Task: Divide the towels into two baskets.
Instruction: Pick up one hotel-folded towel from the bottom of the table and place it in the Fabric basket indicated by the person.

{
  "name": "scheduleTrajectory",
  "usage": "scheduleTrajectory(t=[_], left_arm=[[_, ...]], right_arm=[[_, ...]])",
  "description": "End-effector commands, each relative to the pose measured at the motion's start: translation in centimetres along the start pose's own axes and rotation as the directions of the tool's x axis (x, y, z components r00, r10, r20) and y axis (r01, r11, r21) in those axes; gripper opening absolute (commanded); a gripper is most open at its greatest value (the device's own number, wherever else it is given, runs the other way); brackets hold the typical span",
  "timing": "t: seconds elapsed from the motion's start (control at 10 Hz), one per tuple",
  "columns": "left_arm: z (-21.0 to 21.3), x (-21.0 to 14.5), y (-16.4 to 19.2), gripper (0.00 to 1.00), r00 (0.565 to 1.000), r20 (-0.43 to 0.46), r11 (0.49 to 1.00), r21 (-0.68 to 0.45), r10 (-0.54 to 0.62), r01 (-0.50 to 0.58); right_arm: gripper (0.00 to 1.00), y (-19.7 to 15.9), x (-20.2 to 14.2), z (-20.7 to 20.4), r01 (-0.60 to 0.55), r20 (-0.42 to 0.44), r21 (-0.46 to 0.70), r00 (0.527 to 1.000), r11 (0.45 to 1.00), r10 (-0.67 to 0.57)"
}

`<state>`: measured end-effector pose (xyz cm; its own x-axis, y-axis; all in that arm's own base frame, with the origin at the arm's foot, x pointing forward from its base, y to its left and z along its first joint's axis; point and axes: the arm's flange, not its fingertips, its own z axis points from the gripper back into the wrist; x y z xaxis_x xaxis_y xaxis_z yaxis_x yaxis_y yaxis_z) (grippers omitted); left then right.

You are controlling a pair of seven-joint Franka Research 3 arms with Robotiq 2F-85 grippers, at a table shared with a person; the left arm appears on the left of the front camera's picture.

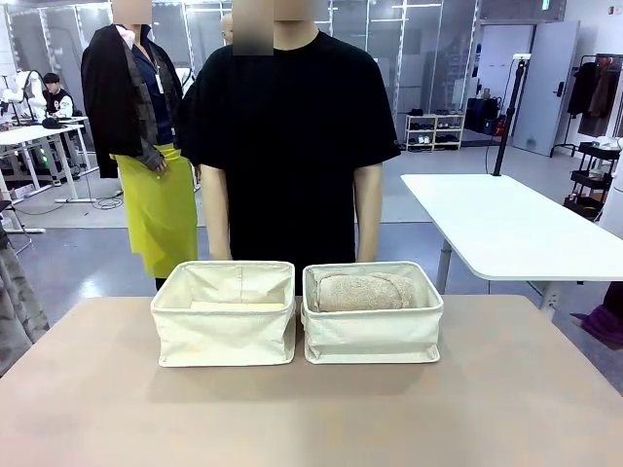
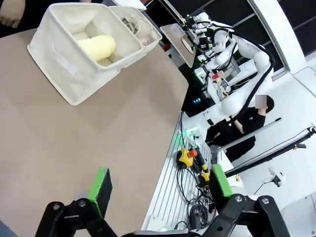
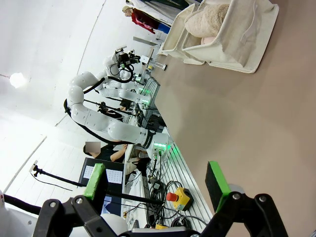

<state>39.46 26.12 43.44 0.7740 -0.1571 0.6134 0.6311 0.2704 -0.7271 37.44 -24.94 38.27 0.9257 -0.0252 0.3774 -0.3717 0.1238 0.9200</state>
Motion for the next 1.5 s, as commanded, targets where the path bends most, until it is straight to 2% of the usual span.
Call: scheduleTrajectory(t=[0.0,1.4], left_arm=[[-0.19,-0.09,0.11,1.0,1.0,-0.005,1.0,-0.003,0.004,-0.004],[-0.19,-0.09,0.11,1.0,1.0,-0.005,1.0,-0.003,0.004,-0.004]], right_arm=[[1.0,0.33,-0.09,-0.2,-0.006,0.004,0.0,1.0,1.0,0.006],[1.0,0.33,-0.09,-0.2,-0.006,0.004,0.0,1.0,1.0,0.006]])
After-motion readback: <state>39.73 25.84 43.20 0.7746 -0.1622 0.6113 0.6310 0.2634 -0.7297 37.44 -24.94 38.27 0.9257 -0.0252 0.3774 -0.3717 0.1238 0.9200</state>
